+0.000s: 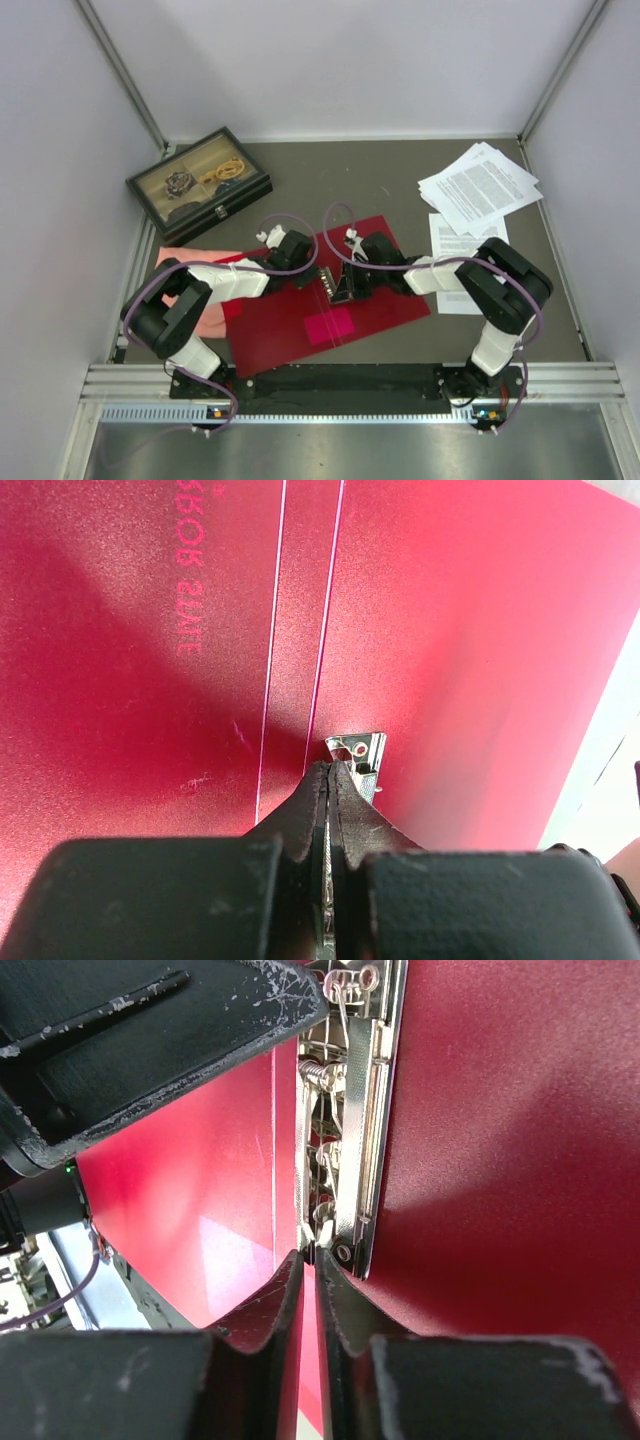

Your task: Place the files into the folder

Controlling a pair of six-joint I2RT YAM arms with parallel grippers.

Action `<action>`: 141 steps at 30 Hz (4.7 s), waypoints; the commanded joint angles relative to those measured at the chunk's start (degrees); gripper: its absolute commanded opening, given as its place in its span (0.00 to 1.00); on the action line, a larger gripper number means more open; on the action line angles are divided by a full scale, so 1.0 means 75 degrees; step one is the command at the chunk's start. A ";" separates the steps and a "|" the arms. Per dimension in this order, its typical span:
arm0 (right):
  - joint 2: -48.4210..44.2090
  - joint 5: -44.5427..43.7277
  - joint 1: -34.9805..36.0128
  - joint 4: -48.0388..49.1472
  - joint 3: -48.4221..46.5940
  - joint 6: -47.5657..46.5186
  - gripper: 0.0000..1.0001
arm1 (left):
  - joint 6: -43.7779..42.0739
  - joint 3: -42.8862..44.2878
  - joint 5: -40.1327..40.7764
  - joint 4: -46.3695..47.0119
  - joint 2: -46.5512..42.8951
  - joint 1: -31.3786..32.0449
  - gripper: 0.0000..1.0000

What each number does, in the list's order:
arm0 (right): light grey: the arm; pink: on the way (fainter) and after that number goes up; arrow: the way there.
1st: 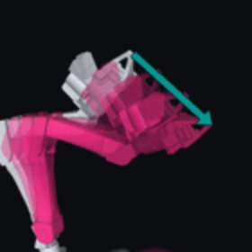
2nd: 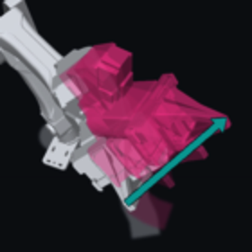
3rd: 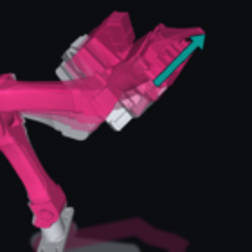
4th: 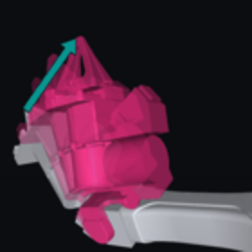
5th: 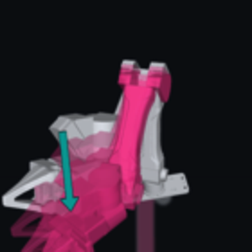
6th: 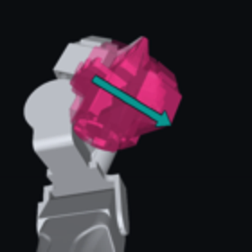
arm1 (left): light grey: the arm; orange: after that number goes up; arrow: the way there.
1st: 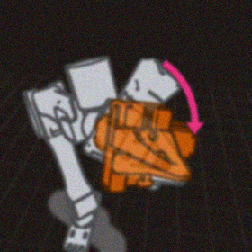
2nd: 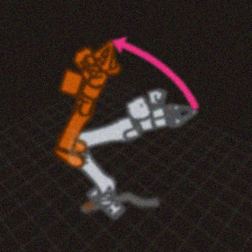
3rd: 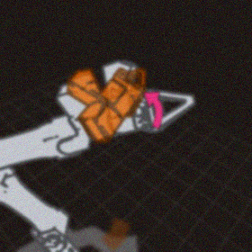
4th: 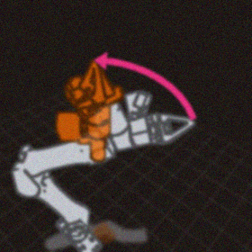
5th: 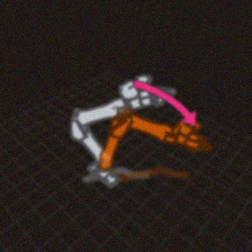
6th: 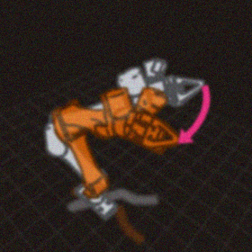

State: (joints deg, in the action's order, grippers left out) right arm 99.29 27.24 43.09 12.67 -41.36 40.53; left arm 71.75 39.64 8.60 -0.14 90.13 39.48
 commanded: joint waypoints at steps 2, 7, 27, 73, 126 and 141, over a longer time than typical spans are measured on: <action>0.0180 -0.0082 -0.0132 0.0211 -0.0344 -0.0236 0.02 | -0.0554 -0.0269 -0.0080 -0.1130 0.0288 0.0091 0.00; 0.0519 -0.0152 -0.0109 -0.0692 -0.0906 -0.0541 0.00 | -0.0894 -0.0269 -0.0115 -0.1094 0.0311 0.0126 0.00; 0.2172 -0.3947 0.0231 -0.4349 -0.1552 -0.0062 0.00 | -0.1281 -0.0656 -0.0408 -0.0579 0.0429 0.0231 0.00; 0.0111 -0.0680 0.0255 -0.2322 -0.1540 -0.0424 0.26 | -0.1272 -0.0726 -0.0245 -0.0673 -0.0181 0.0220 0.00; 0.0414 -0.1428 0.0219 -0.2319 -0.0836 -0.0190 0.00 | -0.2406 -0.1066 -0.0735 -0.1037 -0.2666 0.0231 0.24; 0.1080 -0.3373 0.0512 -0.4442 -0.1563 -0.0272 0.00 | -0.2007 -0.1124 -0.0619 -0.1152 -0.0674 0.0442 0.00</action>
State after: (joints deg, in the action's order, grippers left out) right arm 101.45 17.89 47.07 -9.87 -53.74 40.56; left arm 56.31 32.64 1.74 -3.38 81.10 42.48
